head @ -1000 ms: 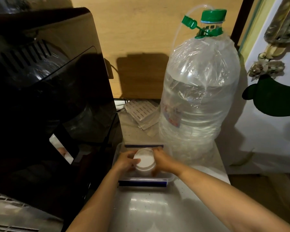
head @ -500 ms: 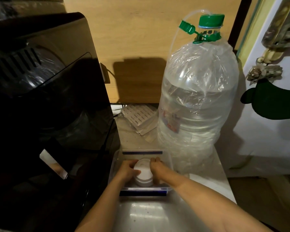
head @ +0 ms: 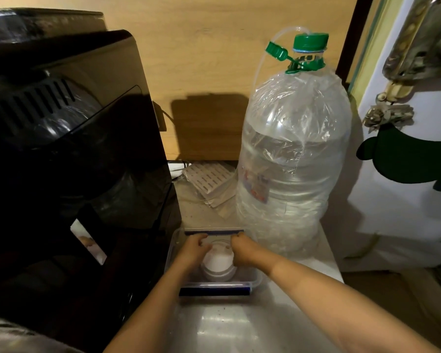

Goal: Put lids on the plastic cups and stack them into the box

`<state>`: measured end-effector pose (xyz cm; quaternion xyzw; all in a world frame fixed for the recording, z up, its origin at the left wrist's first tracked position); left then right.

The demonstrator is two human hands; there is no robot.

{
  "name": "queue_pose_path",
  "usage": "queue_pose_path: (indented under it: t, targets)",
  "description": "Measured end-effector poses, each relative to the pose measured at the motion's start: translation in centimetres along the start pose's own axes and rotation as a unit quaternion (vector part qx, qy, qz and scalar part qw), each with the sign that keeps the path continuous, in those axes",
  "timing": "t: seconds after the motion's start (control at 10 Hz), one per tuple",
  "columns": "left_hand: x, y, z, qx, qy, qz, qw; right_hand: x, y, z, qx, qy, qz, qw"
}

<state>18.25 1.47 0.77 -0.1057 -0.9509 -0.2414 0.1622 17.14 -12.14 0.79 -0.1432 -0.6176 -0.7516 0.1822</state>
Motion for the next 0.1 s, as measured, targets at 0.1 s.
queue_pose_path:
  t: [0.1]
  targets:
    - [1.05,0.33,-2.54,-0.085,-0.086,-0.039,0.992,1.54,2.36,-0.23,-0.031,-0.005,-0.025,0.999]
Point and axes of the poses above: each hand's wrist, its own x-axis away from the middle knuckle, its own y-axis out of the back of the hand, z = x × y, the point moved 1 cm from there along -x, towards the middle knuckle, and after that the axes turned 8 degrees about x, right-handed, at the moved point
